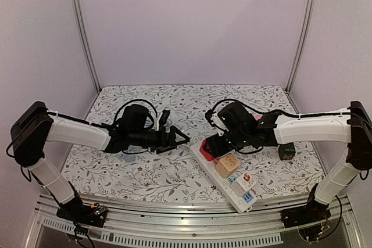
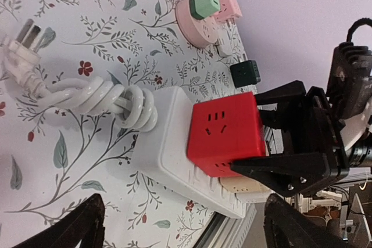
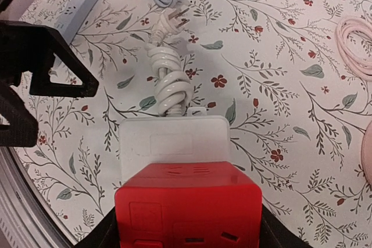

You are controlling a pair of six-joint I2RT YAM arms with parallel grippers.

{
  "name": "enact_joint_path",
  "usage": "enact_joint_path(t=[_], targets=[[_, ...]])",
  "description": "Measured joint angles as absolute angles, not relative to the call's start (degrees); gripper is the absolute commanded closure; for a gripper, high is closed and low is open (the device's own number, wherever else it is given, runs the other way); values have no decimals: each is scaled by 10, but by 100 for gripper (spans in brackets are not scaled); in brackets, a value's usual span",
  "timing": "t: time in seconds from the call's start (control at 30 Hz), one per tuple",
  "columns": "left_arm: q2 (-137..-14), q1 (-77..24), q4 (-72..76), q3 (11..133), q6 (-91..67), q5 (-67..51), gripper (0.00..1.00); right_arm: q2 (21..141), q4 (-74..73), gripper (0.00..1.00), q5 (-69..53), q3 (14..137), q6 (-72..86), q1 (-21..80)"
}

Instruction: Pull the plug off the socket

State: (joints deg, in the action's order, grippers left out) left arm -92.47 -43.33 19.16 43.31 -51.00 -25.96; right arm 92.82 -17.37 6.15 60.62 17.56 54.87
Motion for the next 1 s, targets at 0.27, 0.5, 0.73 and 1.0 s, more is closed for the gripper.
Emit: enact_joint_path(t=[0.27,0.5,0.73,1.0], targets=[[-947,-439,225,439,-527,-286,12,854,-88,96,35,569,187,549],[-979,-445,260,452,-551,-307,33,839,-61,99,22,552,194,549],[-988,-448,295,458,-572,-314,62,837,-56,100,18,549,197,549],[-991,-448,314,461,-612,-319,100,826,-48,100,35,538,204,551]])
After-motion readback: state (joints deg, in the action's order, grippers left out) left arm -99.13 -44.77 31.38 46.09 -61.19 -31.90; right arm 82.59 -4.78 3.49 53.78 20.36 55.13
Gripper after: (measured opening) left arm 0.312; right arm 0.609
